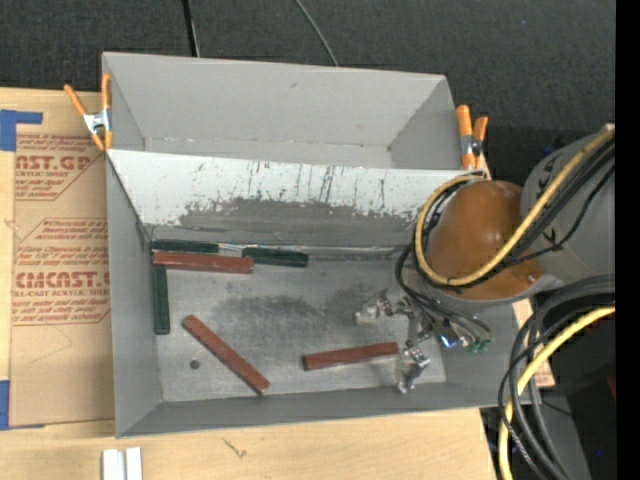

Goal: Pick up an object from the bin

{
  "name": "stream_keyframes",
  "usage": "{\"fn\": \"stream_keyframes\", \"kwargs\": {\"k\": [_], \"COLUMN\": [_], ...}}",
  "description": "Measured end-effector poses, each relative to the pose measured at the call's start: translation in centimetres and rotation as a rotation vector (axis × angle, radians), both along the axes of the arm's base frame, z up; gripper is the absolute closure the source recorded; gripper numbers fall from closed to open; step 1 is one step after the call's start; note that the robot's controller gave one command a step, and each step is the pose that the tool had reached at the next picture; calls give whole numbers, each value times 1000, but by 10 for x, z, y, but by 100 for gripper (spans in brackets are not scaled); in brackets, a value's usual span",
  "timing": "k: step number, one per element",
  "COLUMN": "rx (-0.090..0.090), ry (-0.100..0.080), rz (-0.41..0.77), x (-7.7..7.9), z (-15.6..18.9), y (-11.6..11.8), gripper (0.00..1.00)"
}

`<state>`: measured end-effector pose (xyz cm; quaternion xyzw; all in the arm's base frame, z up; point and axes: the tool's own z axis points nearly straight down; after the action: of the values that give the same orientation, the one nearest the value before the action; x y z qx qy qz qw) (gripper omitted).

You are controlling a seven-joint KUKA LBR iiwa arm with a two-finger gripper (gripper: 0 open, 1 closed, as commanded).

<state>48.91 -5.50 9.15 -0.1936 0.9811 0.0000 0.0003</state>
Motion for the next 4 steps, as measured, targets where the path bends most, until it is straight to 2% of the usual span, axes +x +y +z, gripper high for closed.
{"fn": "stream_keyframes", "kwargs": {"k": [1, 4], "rx": [-1, 0], "ry": [0, 0], "rz": [-202, -203], "x": [-4, -5], "z": [-18, -7], "y": [6, 6], "gripper": [100, 100]}}
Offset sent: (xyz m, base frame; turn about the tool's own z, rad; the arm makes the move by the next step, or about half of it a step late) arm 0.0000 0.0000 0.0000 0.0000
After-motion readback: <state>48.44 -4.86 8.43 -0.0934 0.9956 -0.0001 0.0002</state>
